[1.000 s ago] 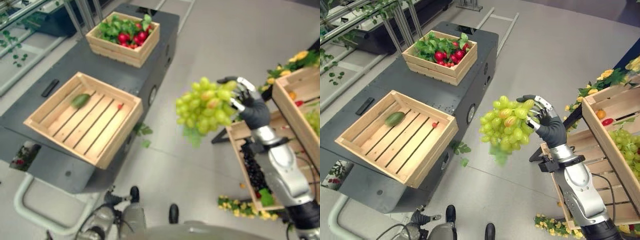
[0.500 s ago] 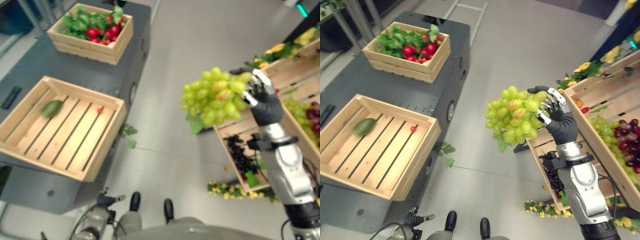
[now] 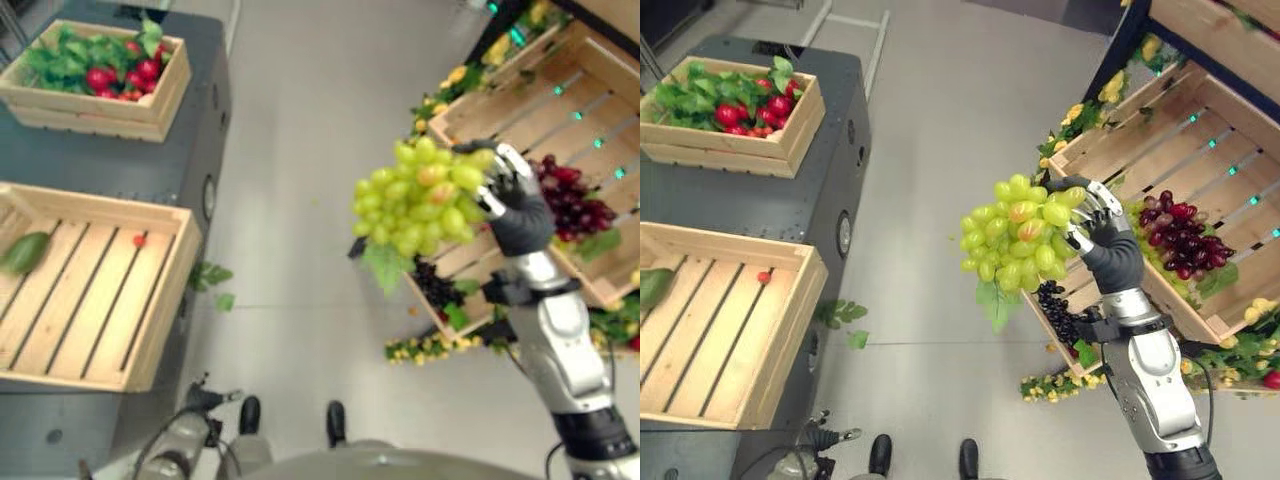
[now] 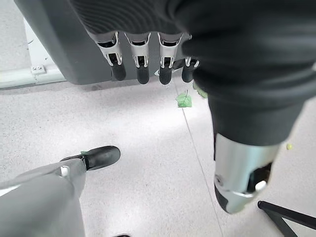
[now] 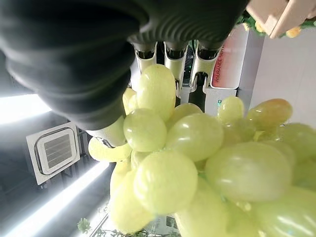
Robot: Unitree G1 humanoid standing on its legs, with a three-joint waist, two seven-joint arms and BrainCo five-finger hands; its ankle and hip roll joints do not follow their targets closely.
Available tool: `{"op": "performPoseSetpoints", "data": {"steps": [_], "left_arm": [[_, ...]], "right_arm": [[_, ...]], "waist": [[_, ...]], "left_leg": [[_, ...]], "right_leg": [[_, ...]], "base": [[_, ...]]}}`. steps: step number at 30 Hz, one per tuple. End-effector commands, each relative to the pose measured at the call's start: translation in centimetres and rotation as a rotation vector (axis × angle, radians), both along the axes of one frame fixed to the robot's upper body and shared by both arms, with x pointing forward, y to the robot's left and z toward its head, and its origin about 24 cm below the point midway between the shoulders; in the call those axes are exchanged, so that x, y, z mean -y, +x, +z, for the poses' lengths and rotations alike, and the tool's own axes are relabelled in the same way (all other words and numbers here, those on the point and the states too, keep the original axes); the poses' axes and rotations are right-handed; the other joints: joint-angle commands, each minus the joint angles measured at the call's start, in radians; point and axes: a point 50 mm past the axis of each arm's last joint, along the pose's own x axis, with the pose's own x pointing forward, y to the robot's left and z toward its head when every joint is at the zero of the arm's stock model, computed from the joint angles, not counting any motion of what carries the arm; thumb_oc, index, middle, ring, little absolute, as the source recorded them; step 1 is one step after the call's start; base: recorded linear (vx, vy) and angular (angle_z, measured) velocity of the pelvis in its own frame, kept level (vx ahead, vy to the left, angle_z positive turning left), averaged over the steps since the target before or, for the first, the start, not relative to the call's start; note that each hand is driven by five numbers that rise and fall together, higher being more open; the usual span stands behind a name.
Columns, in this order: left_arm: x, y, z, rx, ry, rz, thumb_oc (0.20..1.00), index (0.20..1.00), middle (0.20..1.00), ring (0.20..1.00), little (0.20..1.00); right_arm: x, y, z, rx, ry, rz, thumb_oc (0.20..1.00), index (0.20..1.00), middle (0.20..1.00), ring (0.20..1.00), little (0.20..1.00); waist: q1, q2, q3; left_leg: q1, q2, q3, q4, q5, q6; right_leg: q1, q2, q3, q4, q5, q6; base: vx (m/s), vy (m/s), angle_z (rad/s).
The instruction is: Pick up the fruits from the basket on one side to the basket on the other side
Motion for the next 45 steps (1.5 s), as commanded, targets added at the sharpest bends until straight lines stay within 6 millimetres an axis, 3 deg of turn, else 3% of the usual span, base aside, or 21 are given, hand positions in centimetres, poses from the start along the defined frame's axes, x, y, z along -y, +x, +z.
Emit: {"op": "performPoseSetpoints", "data": {"steps": [1,13,24,32,45], "left_arm": [[-0.2,0.2,0.0,-0.045,0.022,-0.059,1.0,1.0,1.0,1.0,1.0],[2.6,-0.8,-1.1,-0.088,-0.07,-0.118,1.0,1.0,1.0,1.0,1.0],[3.1,-2.4,-1.7,-0.132,-0.099,-0.109,1.0,1.0,1.0,1.0,1.0],[3.2,-3.6,-2.1,-0.174,-0.114,-0.104,1.0,1.0,1.0,1.0,1.0],[3.3,-4.9,-2.4,-0.226,-0.136,-0.124,1.0,1.0,1.0,1.0,1.0]], "right_arm": [[0.9,-1.9,4.4,0.257,0.027,-0.038,0.2,0.2,0.2,0.2,0.2],[3.5,-2.8,7.1,0.343,-0.064,-0.128,0.2,0.2,0.2,0.2,0.2],[6.7,-2.2,8.9,0.363,-0.092,-0.276,0.2,0.2,0.2,0.2,0.2],[10.3,0.0,9.0,0.288,-0.044,-0.456,0.2,0.2,0.2,0.2,0.2],[18.1,5.4,7.6,-0.031,-0.025,-0.849,0.2,0.2,0.2,0.2,0.2]], "waist": [[0.001,-0.017,-0.044],[-0.03,0.0,-0.066],[-0.035,0.01,-0.088],[-0.026,0.011,-0.099],[-0.006,0.013,-0.095]], "left_leg": [[-0.011,-0.056,-0.022,0.058,-0.107,0.039],[0.057,-0.041,0.007,0.029,-0.119,0.027],[0.081,-0.035,0.018,0.01,-0.122,0.026],[0.084,-0.035,0.019,0.007,-0.125,0.028],[0.084,-0.038,0.017,0.006,-0.123,0.026]], "right_leg": [[-0.022,-0.008,-0.005,0.058,-0.062,0.056],[0.028,0.028,0.013,0.014,-0.081,0.04],[0.048,0.038,0.033,0.007,-0.093,0.039],[0.053,0.037,0.039,0.006,-0.095,0.041],[0.06,0.032,0.043,0.004,-0.093,0.042]], "base": [[0.05,-0.047,-0.08],[0.05,-0.039,-0.04],[0.03,0.003,-0.03],[0.0,0.003,0.0],[0.0,0.004,-0.01]]}}
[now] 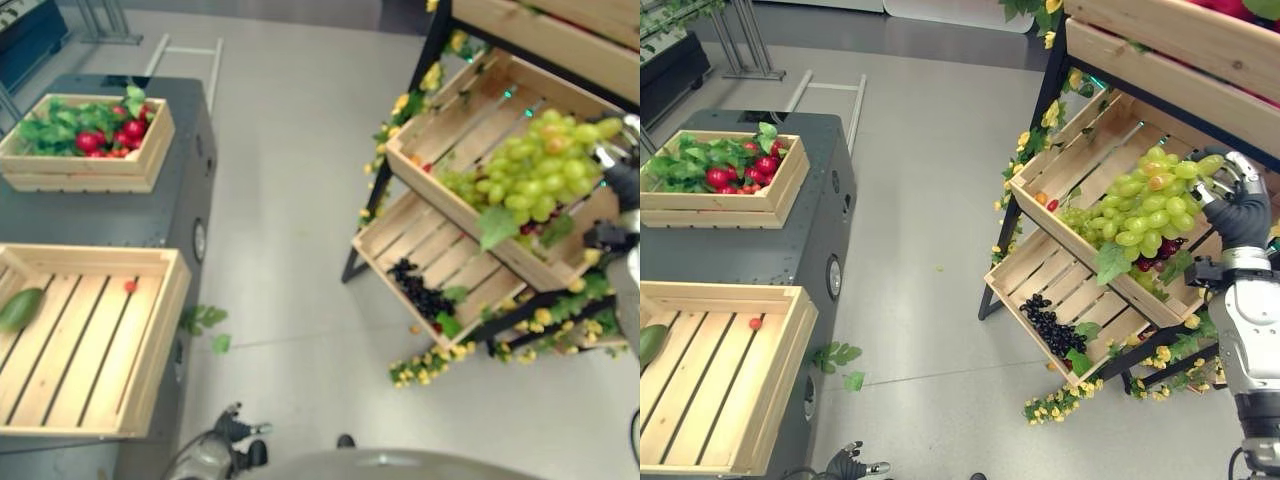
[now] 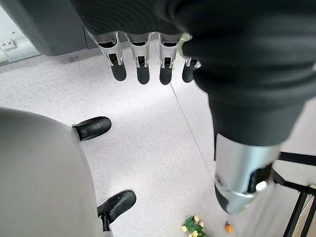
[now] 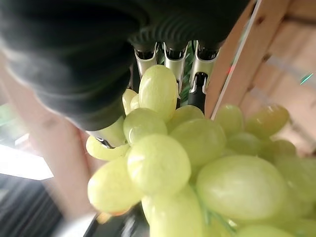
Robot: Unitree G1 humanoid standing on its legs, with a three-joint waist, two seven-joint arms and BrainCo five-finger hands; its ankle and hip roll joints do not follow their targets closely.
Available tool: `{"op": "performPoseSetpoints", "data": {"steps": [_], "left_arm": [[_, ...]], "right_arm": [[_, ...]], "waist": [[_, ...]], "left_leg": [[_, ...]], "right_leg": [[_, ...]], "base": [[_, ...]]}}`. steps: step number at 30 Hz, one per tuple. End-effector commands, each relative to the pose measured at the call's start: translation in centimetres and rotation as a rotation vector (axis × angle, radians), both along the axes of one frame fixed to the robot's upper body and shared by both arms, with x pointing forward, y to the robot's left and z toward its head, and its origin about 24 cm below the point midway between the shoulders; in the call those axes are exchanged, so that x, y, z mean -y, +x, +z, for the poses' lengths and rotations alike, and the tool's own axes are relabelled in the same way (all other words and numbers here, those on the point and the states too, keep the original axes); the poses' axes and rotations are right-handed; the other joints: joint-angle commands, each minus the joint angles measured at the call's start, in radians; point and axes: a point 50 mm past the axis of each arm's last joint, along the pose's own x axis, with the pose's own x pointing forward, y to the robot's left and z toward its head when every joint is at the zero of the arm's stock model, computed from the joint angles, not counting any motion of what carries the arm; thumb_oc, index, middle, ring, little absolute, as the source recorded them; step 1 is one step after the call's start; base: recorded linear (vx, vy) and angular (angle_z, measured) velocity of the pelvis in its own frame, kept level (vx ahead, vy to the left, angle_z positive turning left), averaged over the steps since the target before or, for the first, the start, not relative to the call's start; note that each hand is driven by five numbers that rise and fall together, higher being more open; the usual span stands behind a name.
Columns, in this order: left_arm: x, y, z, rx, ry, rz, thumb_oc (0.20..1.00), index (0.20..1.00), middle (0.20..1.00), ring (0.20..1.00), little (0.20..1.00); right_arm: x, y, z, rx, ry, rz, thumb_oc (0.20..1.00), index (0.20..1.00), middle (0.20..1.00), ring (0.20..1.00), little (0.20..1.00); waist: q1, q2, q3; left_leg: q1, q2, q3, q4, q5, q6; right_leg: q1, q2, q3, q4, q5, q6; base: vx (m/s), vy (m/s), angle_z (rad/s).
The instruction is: Pick up the fruits from the basket on one side to the basket on the other side
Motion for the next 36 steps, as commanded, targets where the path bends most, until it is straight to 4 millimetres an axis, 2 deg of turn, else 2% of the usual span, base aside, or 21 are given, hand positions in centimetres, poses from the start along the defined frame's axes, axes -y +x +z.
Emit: {"op": "performPoseSetpoints", "data": {"steps": [1,2,3,6,7,11,13,15,17,25,36], "left_arm": [[0.1,-1.4,-0.6,-0.082,-0.005,0.006,1.0,1.0,1.0,1.0,1.0],[0.1,-1.4,-0.6,-0.081,-0.006,0.007,1.0,1.0,1.0,1.0,1.0],[0.0,-1.3,-0.5,-0.085,-0.004,-0.004,1.0,1.0,1.0,1.0,1.0],[-0.1,-1.2,-0.5,-0.084,-0.004,-0.002,1.0,1.0,1.0,1.0,1.0],[-0.2,-1.3,-0.5,-0.091,-0.003,-0.004,1.0,1.0,1.0,1.0,1.0],[-0.3,-1.1,-0.5,-0.09,-0.005,-0.013,1.0,1.0,1.0,1.0,1.0],[-0.3,-1.1,-0.4,-0.092,-0.007,-0.02,1.0,1.0,1.0,1.0,1.0],[-0.2,-1.0,-0.5,-0.089,-0.017,-0.011,1.0,1.0,1.0,1.0,1.0],[0.0,-1.1,-0.5,-0.09,-0.027,-0.01,1.0,1.0,1.0,1.0,1.0],[0.7,-1.2,-0.6,-0.087,-0.051,-0.019,1.0,1.0,1.0,1.0,1.0],[0.9,-0.4,-0.5,-0.059,-0.072,-0.006,1.0,1.0,1.0,1.0,1.0]], "right_arm": [[1.6,0.1,6.4,0.174,-0.049,-0.108,0.2,0.2,0.2,0.2,0.2],[1.6,0.2,6.4,0.175,-0.05,-0.107,0.2,0.2,0.2,0.2,0.2],[3.2,0.5,6.3,0.101,-0.061,-0.19,0.2,0.2,0.2,0.2,0.2],[4.0,0.9,6.8,0.047,-0.08,-0.247,0.2,0.2,0.2,0.2,0.2],[4.9,0.9,7.0,-0.015,-0.121,-0.312,0.2,0.2,0.2,0.2,0.2],[5.7,1.2,7.0,-0.204,-0.311,-0.395,0.2,0.2,0.2,0.2,0.2],[5.9,1.2,6.7,-0.286,-0.385,-0.387,1.0,1.0,1.0,1.0,1.0],[4.8,1.7,7.6,-0.242,-0.438,-0.362,1.0,1.0,1.0,1.0,1.0],[4.1,1.7,7.4,-0.222,-0.468,-0.336,1.0,1.0,1.0,1.0,1.0],[2.9,1.3,5.9,-0.203,-0.522,-0.285,1.0,1.0,1.0,1.0,1.0],[-0.1,0.3,3.1,-0.093,-0.453,-0.145,1.0,1.0,1.0,1.0,1.0]], "waist": [[0.039,-0.008,0.001],[0.039,-0.007,0.002],[0.046,-0.01,0.002],[0.045,-0.006,0.006],[0.048,-0.005,0.006],[0.049,0.0,0.012],[0.05,-0.001,0.014],[0.044,0.004,0.014],[0.04,0.009,0.014],[0.039,0.016,0.011],[0.033,0.012,0.008]], "left_leg": [[0.019,-0.038,-0.017,0.016,-0.12,0.028],[0.019,-0.038,-0.017,0.016,-0.12,0.028],[0.02,-0.039,-0.019,0.016,-0.119,0.027],[0.02,-0.039,-0.019,0.016,-0.119,0.025],[0.02,-0.04,-0.02,0.016,-0.118,0.025],[0.019,-0.041,-0.023,0.016,-0.115,0.023],[0.018,-0.041,-0.027,0.017,-0.114,0.021],[0.018,-0.041,-0.027,0.016,-0.114,0.021],[0.019,-0.041,-0.029,0.016,-0.114,0.022],[0.02,-0.043,-0.034,0.014,-0.114,0.024],[0.017,-0.05,-0.046,0.016,-0.115,0.031]], "right_leg": [[0.019,0.028,0.014,0.005,-0.089,0.042],[0.019,0.028,0.014,0.005,-0.089,0.042],[0.021,0.027,0.011,0.005,-0.089,0.041],[0.022,0.027,0.012,0.005,-0.089,0.041],[0.024,0.026,0.011,0.005,-0.089,0.041],[0.024,0.023,0.009,0.005,-0.087,0.041],[0.025,0.022,0.009,0.004,-0.087,0.04],[0.026,0.021,0.01,0.004,-0.087,0.04],[0.026,0.02,0.009,0.004,-0.088,0.04],[0.029,0.018,0.007,0.005,-0.092,0.038],[0.033,0.009,-0.001,0.009,-0.093,0.042]], "base": [[0.0,0.0,0.0],[0.0,0.0,0.0],[-0.01,0.016,-0.03],[-0.01,0.01,-0.03],[0.0,0.0,0.0],[0.0,0.0,0.0],[0.0,0.0,0.0],[0.0,0.0,0.0],[0.0,0.0,0.0],[0.0,0.004,0.02],[0.0,0.0,0.0]]}}
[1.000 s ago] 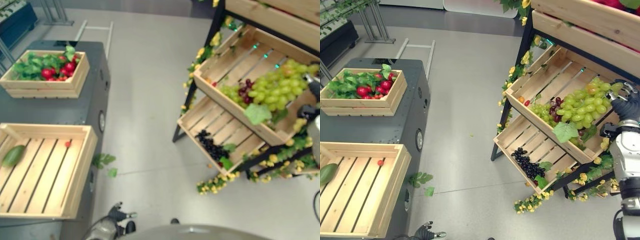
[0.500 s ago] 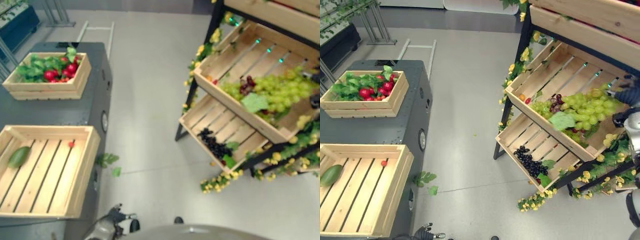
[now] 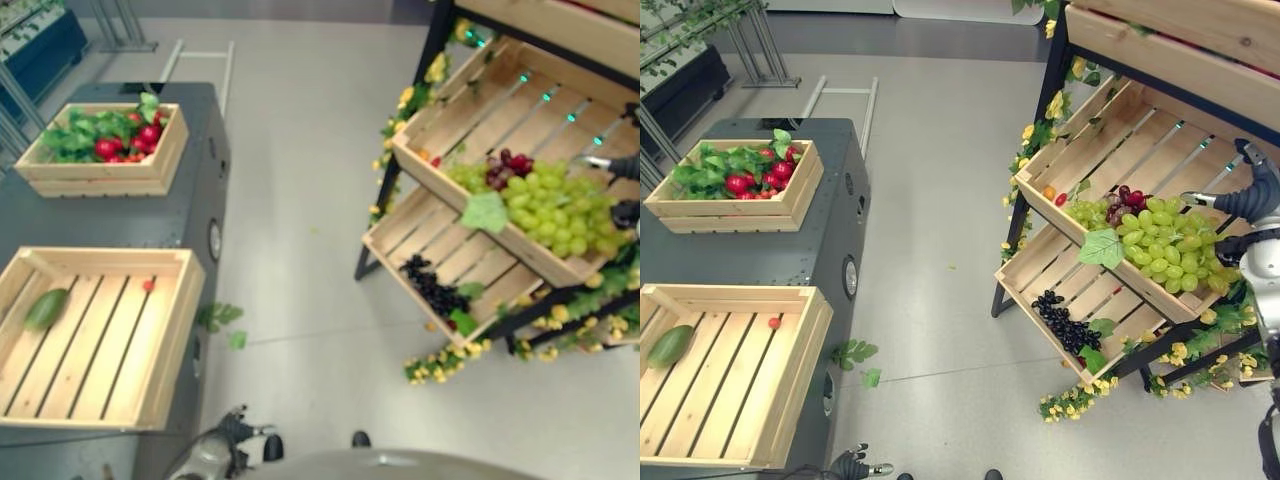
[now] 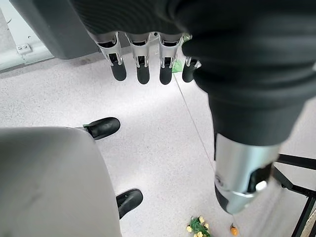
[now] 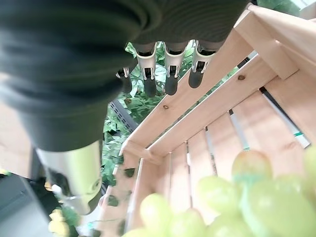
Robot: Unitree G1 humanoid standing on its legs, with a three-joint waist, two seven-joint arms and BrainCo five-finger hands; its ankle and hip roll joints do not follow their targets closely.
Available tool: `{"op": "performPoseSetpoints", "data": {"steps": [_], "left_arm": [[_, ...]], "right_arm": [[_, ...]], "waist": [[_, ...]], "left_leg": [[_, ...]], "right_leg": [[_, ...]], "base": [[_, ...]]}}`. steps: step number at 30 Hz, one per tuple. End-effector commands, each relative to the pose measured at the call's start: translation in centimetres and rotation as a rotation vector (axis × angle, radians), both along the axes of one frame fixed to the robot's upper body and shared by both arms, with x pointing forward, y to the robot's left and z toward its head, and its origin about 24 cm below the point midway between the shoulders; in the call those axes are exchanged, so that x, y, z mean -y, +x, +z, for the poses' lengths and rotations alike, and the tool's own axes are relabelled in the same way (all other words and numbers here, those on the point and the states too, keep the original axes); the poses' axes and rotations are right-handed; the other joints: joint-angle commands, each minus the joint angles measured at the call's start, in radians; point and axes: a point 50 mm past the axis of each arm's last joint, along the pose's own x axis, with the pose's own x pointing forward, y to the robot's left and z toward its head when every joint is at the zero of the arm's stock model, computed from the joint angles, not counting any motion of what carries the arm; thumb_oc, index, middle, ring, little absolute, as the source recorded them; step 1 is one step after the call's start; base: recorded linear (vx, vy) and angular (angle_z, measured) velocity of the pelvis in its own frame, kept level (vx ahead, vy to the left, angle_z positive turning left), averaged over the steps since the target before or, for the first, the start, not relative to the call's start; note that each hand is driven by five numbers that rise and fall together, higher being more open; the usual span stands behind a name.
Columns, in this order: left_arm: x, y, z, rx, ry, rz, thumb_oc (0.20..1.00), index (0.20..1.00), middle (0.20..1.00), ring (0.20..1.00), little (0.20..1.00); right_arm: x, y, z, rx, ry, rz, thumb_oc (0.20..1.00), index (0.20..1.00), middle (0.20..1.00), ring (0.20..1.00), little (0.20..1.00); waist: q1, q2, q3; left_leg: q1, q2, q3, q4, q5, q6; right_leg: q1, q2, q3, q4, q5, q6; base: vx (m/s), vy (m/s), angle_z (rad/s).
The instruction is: Pick up the fruits from the basket on one side to the basket on the other side
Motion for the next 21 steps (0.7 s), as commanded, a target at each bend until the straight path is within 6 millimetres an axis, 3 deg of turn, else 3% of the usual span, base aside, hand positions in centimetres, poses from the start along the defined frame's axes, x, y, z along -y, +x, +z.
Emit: {"op": "performPoseSetpoints", "data": {"steps": [1,11,17,21], "left_arm": [[0.9,-0.7,-0.4,-0.04,-0.018,-0.028,1.0,1.0,1.0,1.0,1.0],[0.3,0.1,-0.1,0.013,-0.066,0.123,1.0,1.0,1.0,1.0,1.0],[-0.1,0.3,0.0,0.026,-0.09,0.204,1.0,1.0,1.0,1.0,1.0],[-0.4,0.5,0.1,0.039,-0.091,0.228,1.0,1.0,1.0,1.0,1.0]], "right_arm": [[-0.8,-0.5,1.4,0.152,0.024,0.043,1.0,1.0,1.0,1.0,1.0],[-6.7,-1.5,-0.4,0.244,0.12,0.316,1.0,1.0,1.0,1.0,1.0],[-11.7,-2.1,-1.8,0.277,0.224,0.525,1.0,1.0,1.0,1.0,1.0],[-13.6,-2.6,-2.2,0.279,0.248,0.604,1.0,1.0,1.0,1.0,1.0]], "waist": [[0.021,-0.03,-0.023],[0.029,-0.042,-0.02],[0.039,-0.05,-0.013],[0.042,-0.055,-0.01]], "left_leg": [[0.011,-0.051,-0.04,0.022,-0.116,0.029],[0.002,-0.064,-0.055,0.031,-0.115,0.039],[-0.007,-0.078,-0.064,0.037,-0.111,0.049],[-0.012,-0.083,-0.071,0.041,-0.11,0.053]], "right_leg": [[0.024,0.009,0.004,0.015,-0.094,0.045],[0.02,-0.003,0.001,0.023,-0.091,0.049],[0.013,-0.014,-0.004,0.036,-0.087,0.054],[0.007,-0.02,-0.01,0.048,-0.088,0.056]], "base": [[0.0,0.0,0.0],[0.0,0.003,0.0],[-0.03,0.034,0.1],[-0.03,0.032,0.06]]}}
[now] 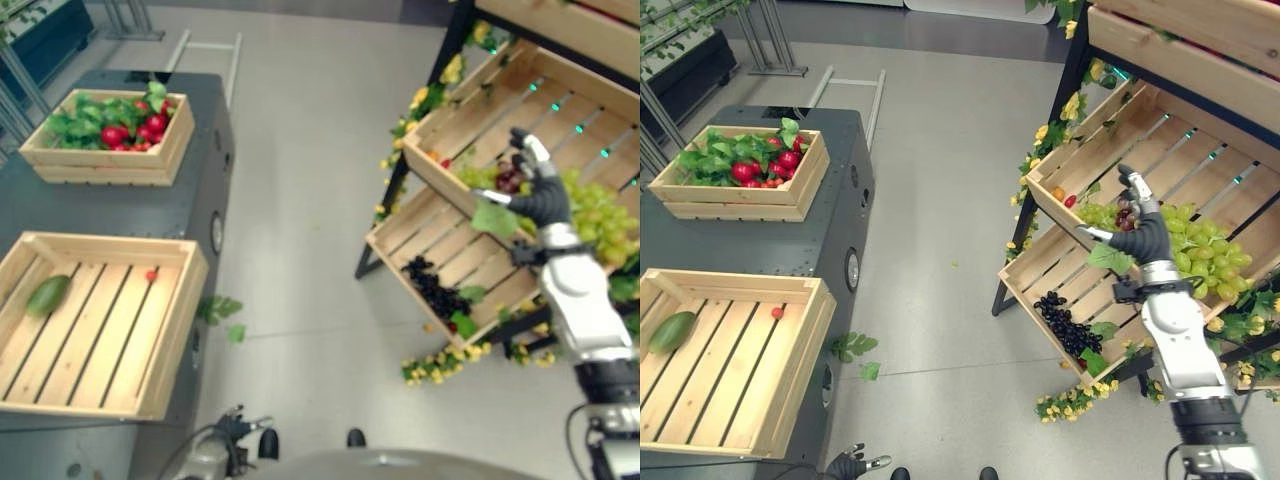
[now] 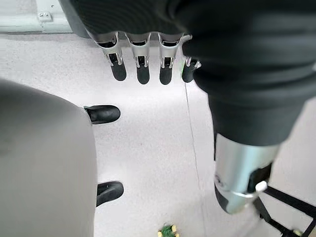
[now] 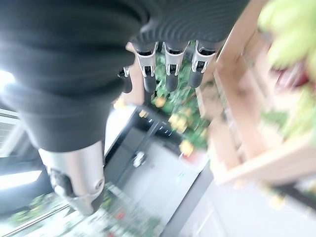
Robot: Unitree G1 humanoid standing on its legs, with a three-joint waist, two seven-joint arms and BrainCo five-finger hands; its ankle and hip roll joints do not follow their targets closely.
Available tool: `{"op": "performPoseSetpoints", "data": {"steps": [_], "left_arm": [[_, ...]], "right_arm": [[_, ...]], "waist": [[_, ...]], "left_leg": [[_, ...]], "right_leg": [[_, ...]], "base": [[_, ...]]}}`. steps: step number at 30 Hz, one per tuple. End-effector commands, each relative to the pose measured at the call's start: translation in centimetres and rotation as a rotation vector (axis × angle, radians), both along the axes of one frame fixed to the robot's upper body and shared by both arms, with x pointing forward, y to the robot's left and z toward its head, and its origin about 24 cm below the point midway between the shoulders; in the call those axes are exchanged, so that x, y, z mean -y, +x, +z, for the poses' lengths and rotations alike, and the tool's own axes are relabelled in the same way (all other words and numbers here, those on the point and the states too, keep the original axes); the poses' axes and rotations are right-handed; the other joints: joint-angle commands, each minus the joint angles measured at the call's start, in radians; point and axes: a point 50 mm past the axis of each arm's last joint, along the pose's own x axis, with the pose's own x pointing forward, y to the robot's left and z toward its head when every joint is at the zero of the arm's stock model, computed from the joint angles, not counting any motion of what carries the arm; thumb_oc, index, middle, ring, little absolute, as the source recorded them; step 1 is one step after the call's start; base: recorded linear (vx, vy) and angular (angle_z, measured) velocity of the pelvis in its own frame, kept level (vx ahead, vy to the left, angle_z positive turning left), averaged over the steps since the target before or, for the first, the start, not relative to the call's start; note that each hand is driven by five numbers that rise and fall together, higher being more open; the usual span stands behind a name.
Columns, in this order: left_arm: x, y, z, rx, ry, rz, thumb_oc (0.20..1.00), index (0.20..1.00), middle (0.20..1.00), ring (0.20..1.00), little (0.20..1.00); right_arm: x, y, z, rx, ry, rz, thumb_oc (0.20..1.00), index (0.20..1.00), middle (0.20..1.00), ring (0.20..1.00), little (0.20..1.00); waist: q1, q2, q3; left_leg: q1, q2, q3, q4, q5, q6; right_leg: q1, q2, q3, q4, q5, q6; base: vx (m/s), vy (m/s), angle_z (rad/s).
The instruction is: Pick up the fruits from the basket on one side to the basket on the other side
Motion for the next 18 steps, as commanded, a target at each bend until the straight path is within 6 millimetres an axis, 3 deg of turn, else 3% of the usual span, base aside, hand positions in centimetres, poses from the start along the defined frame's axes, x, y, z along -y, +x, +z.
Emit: {"op": "performPoseSetpoints", "data": {"steps": [1,9,11,15,18], "left_arm": [[0.0,0.6,0.1,0.011,-0.017,0.041,1.0,1.0,1.0,1.0,1.0],[-1.4,1.6,0.7,0.068,0.019,0.07,1.0,1.0,1.0,1.0,1.0],[-1.7,2.1,1.0,0.082,0.043,0.051,1.0,1.0,1.0,1.0,1.0],[-1.5,1.9,0.9,0.073,0.051,0.01,1.0,1.0,1.0,1.0,1.0],[-1.1,1.8,0.7,0.067,0.043,-0.01,1.0,1.0,1.0,1.0,1.0]], "right_arm": [[-0.4,-1.0,2.0,0.129,0.027,0.053,1.0,1.0,1.0,1.0,1.0],[-3.3,-1.7,0.2,0.077,0.039,0.163,1.0,1.0,1.0,1.0,1.0],[-3.7,-1.5,-1.5,0.009,0.023,0.158,1.0,1.0,1.0,1.0,1.0],[-2.7,-2.4,-4.6,-0.116,0.006,0.102,1.0,1.0,1.0,1.0,1.0],[-2.1,-3.0,-7.2,-0.222,0.02,0.075,1.0,1.0,1.0,1.0,1.0]], "waist": [[0.038,-0.028,-0.027],[0.053,-0.044,-0.008],[0.049,-0.034,0.007],[0.01,-0.014,-0.002],[-0.019,-0.002,-0.007]], "left_leg": [[-0.008,-0.07,-0.044,0.037,-0.115,0.046],[-0.011,-0.079,-0.073,0.044,-0.106,0.052],[-0.009,-0.078,-0.108,0.056,-0.098,0.055],[-0.005,-0.095,-0.197,0.073,-0.082,0.054],[-0.001,-0.105,-0.279,0.092,-0.075,0.035]], "right_leg": [[-0.005,-0.005,0.016,0.048,-0.086,0.053],[-0.019,-0.005,-0.004,0.113,-0.107,0.047],[-0.031,0.031,0.053,0.192,-0.145,0.039],[-0.022,0.147,0.261,0.263,-0.217,-0.011],[-0.005,0.184,0.304,0.296,-0.246,-0.035]], "base": [[-0.03,0.031,0.05],[-0.03,0.014,0.17],[0.0,0.007,0.27],[0.06,0.029,1.1],[0.06,-0.083,1.32]]}}
